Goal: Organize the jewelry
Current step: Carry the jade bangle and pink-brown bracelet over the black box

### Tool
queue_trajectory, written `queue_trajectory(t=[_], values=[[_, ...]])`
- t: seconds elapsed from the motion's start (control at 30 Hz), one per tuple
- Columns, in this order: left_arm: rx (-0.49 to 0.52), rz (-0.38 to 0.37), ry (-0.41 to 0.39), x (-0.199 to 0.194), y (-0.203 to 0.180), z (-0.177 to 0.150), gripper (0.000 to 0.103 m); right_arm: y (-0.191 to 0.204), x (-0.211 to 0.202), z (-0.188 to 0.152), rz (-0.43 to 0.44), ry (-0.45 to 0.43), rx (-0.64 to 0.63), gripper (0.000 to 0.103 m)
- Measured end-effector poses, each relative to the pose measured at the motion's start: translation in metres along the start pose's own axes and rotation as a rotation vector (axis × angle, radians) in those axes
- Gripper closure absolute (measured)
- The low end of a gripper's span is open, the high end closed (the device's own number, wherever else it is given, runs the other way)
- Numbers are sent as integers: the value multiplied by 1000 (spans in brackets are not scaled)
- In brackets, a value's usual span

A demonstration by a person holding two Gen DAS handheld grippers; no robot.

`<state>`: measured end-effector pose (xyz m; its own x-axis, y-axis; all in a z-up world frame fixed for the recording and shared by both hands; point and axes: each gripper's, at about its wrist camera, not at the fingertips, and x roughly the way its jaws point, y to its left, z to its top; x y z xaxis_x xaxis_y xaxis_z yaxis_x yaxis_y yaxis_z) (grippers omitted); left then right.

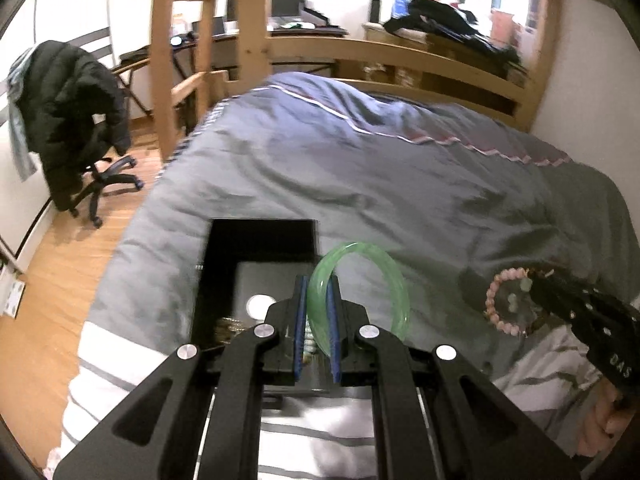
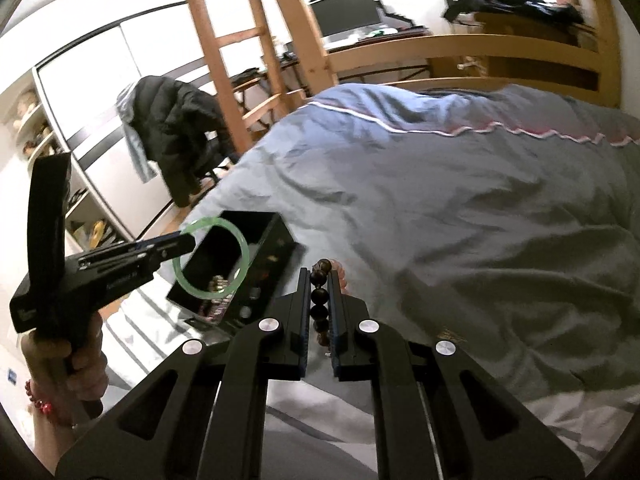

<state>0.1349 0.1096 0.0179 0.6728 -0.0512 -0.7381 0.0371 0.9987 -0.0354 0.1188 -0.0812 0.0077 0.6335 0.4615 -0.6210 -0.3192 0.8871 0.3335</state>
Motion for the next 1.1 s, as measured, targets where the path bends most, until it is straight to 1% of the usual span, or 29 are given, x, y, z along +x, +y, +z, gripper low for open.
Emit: queue_trajectory(t=[0.1,0.2,0.37,0.57,0.73,0.87,1.1], values=[[-29,32,-1,0,21,2,93,19,14,7,52,11,-9,94],[-46,47,8,3,36,2,93,40,29,14,86,22,-31,94],[-60,89,33,9,60,3,93,70,56,20,121,52,-71,94],[-110,97,81,25,88,-2,93,96,89,15,152,103,-95,94],[-92,92,106,35,85,-5,93,105,112,7,159,145,-93,94],[-83,98,123,39,83,-8,93,105,118,2,155,163,-95,94],[-107,95,133,40,87,-8,93,102,123,-2,151,207,-88,93]])
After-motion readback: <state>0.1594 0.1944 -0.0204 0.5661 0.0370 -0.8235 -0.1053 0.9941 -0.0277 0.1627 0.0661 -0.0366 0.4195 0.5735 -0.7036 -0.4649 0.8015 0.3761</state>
